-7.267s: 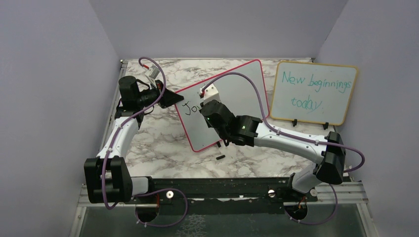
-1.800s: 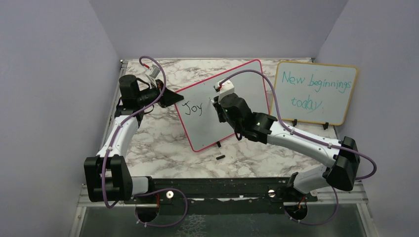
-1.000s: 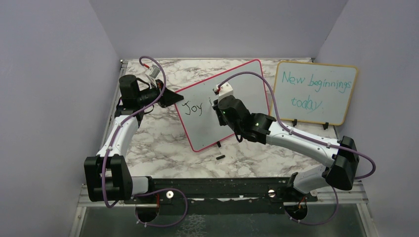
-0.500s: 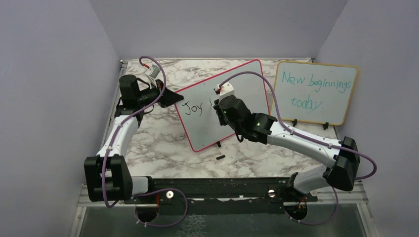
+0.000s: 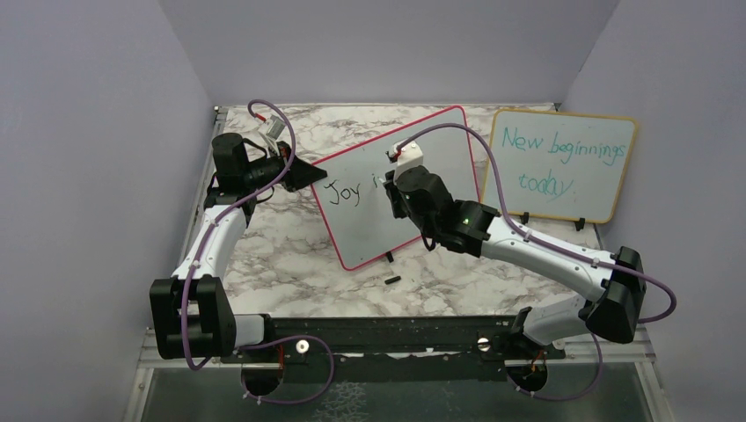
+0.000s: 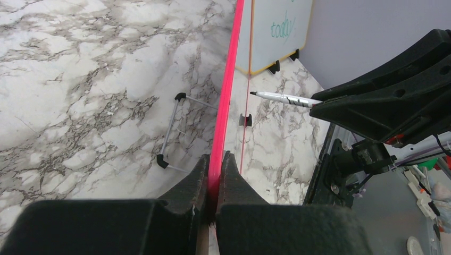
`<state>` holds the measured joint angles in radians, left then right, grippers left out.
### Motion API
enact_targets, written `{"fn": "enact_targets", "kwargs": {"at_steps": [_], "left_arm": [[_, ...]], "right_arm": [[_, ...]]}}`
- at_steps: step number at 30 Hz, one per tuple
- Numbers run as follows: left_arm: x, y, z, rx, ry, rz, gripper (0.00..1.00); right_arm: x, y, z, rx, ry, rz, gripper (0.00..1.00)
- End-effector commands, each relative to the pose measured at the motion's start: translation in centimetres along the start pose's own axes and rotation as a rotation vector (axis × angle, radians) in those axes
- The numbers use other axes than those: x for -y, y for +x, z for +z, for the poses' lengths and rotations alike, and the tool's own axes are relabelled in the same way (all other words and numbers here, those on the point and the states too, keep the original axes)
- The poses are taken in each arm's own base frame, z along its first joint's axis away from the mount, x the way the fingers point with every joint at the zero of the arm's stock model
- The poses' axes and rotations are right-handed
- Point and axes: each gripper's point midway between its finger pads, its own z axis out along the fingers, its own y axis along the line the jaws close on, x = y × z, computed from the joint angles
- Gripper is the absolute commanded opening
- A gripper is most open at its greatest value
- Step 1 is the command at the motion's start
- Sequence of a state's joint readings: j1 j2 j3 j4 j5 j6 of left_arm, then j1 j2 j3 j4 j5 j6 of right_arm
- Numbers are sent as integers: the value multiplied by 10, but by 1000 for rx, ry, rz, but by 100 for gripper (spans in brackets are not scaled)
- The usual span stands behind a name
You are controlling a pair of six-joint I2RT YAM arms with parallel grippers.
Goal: Write a sentence on the whiteboard
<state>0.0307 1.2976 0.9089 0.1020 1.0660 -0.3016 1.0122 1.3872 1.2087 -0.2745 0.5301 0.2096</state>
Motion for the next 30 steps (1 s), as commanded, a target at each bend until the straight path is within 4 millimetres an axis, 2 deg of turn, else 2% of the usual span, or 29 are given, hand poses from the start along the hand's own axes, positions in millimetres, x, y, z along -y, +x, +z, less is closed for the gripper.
{"fn": "enact_targets", "kwargs": {"at_steps": [1,11,30], "left_arm": [[-32,22,3,-43,-128,-3,0],[-32,23,3,-46,-124,-5,0],[-32,23,3,-45,-125,-4,0]], "right_arm": [[5,-13,3,47,33,17,0],[1,-10,9,38,31,11,1],[7,-1,15,18,50,17,1]]}}
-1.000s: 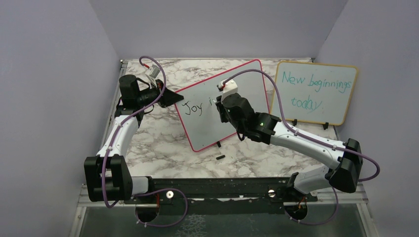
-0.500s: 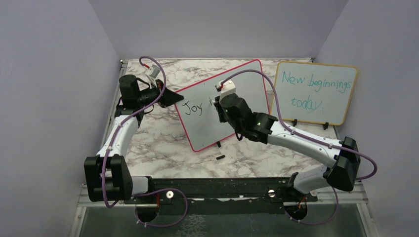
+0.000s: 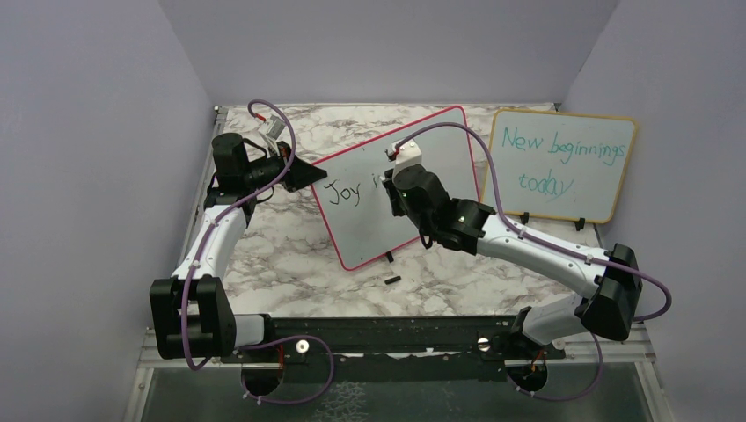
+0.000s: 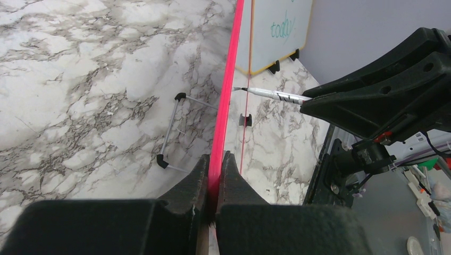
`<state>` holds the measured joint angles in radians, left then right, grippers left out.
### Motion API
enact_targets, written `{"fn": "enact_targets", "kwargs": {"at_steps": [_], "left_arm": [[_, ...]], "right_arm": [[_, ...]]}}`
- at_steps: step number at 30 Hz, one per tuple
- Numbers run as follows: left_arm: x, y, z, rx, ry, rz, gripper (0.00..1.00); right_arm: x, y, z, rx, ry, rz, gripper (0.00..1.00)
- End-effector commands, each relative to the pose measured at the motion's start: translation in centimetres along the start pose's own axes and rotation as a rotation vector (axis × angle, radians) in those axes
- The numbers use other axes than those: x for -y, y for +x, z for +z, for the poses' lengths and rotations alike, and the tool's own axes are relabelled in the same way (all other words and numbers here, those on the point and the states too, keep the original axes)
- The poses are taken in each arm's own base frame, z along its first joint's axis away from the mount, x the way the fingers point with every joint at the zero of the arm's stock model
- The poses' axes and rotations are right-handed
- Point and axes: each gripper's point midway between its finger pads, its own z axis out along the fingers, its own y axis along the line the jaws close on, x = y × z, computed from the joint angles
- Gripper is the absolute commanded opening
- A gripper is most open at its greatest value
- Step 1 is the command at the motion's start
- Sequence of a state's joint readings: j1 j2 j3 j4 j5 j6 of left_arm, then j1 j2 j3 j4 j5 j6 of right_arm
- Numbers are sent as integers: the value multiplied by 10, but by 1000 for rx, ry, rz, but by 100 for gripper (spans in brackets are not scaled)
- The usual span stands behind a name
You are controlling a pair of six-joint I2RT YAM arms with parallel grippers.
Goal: Write a sentence on the whiteboard
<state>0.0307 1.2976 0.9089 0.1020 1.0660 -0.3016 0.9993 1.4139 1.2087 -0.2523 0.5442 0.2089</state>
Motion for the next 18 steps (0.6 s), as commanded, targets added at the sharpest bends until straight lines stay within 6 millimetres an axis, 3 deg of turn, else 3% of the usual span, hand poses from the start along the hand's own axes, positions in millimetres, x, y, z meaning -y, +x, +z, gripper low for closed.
{"fn": "enact_targets", "kwargs": {"at_steps": [1,9,18], "left_arm": [[-32,23,3,-44,-124,-3,0],[-32,23,3,-45,-125,-5,0],[-32,22,3,-43,-126,-2,0]], "right_arm": [[3,-5,5,21,23,16,0],[-1,-6,7,17,8,12,1],[3,8,7,-31,26,-5,0]]}}
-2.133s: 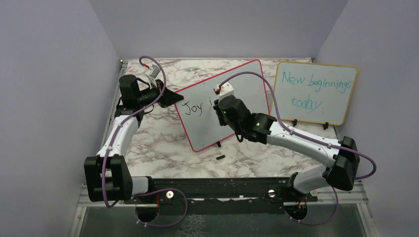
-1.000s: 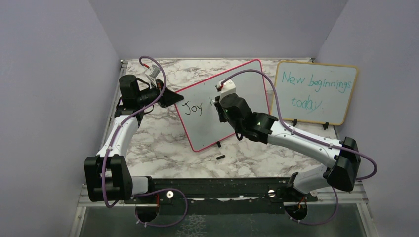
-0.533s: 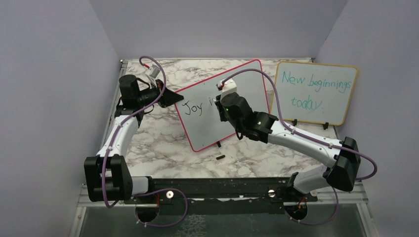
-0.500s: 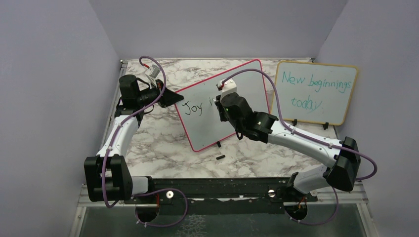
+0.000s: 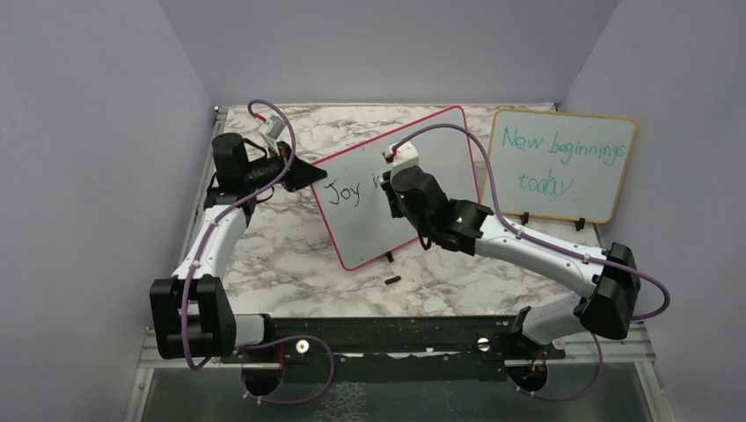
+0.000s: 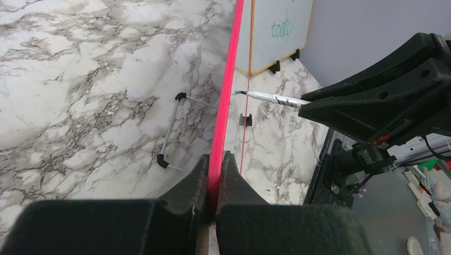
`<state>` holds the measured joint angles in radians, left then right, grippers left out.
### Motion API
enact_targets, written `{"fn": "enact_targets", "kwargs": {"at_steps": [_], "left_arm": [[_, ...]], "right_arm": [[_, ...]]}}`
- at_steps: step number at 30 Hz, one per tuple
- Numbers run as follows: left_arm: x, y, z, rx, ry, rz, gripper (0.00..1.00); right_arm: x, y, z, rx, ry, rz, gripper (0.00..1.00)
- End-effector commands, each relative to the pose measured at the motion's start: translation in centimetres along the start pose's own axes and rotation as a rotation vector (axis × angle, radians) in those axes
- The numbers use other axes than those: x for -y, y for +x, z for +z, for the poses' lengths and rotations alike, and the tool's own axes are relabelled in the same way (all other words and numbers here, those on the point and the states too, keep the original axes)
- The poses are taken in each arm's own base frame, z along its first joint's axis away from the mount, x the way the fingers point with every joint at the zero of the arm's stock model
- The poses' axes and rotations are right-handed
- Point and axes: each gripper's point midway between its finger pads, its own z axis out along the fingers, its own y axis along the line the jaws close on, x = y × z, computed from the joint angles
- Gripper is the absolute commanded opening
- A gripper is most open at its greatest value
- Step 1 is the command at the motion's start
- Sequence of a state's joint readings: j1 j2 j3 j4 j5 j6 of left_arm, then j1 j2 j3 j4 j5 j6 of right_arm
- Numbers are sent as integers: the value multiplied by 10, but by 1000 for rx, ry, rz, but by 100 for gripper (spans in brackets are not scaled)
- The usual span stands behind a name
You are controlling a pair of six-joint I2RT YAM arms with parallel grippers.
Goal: Write a sentence on the whiteboard
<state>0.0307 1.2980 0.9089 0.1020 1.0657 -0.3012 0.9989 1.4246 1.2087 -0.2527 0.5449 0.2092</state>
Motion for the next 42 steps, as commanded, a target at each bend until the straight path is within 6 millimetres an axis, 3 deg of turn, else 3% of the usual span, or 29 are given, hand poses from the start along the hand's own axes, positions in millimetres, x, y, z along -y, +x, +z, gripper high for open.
{"fn": "enact_targets", "kwargs": {"at_steps": [1,12,19,42], "left_arm": [[-31,22,3,-44,-124,-3,0],[-31,22,3,-43,-125,-2,0],[-31,22,3,-42,-125,-1,0],[-31,23,2,-44,-123,-2,0]], "right_arm": [[4,5,4,-27,24,0,0],[3,25,-1,-96,3,-9,0],[2,26,-2,-103,-5,-7,0],[6,-3,3,10,33,23,0]]}}
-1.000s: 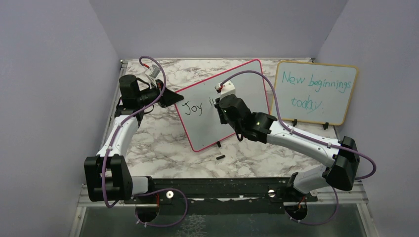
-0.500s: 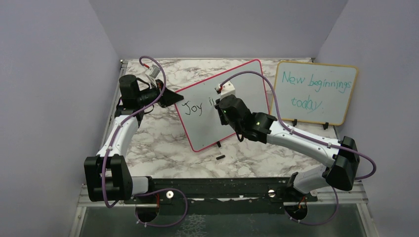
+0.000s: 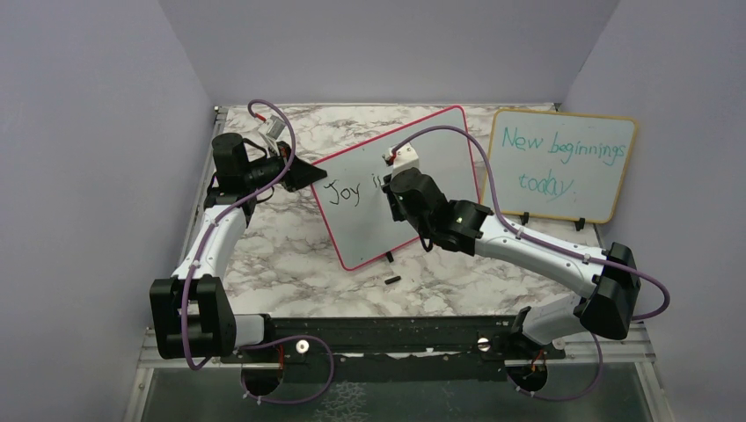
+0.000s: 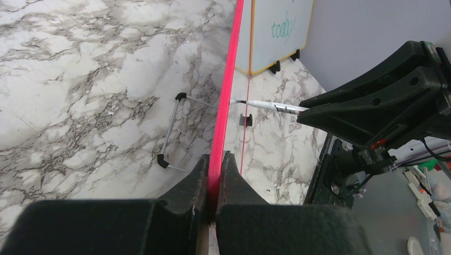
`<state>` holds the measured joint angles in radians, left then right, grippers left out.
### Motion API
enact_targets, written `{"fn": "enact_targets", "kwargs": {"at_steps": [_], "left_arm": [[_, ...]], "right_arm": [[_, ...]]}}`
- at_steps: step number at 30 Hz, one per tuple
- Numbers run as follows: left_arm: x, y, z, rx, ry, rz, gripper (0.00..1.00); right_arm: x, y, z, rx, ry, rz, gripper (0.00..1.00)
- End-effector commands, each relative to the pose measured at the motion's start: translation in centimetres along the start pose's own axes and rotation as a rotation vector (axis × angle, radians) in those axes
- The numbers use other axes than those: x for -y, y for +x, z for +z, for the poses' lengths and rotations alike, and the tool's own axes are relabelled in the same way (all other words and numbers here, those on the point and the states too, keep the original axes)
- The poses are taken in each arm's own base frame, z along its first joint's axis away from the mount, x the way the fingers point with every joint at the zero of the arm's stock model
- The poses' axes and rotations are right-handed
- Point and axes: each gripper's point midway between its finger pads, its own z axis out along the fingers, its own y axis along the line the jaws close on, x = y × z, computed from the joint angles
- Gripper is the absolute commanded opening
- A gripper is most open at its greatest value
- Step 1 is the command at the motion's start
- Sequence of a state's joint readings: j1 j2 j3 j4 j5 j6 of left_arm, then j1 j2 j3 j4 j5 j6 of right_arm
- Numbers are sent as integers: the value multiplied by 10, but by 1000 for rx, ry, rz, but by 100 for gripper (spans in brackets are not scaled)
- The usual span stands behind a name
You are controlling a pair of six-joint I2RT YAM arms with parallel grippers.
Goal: Write a sentence on the whiteboard
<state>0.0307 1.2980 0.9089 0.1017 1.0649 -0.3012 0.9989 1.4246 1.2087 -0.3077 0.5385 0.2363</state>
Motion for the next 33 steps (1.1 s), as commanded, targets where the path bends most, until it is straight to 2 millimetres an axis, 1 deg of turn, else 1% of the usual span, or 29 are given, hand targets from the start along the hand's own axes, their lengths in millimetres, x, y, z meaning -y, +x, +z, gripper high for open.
{"fn": "enact_targets", "kwargs": {"at_steps": [1,13,23,29,33], "left_arm": [[-31,23,3,-44,-122,-2,0],[-31,23,3,-45,-123,-3,0],[-32,23,3,-46,-124,-3,0],[-31,22,3,-44,-124,-1,0],[-32,23,3,-45,-125,-2,0]], "right_arm": [[5,-15,5,58,29,26,0],[9,-25,9,83,39,29,0],[18,-27,11,89,70,33,1],[23,-20,11,66,83,36,1],[22,-16,9,53,75,40,0]]}}
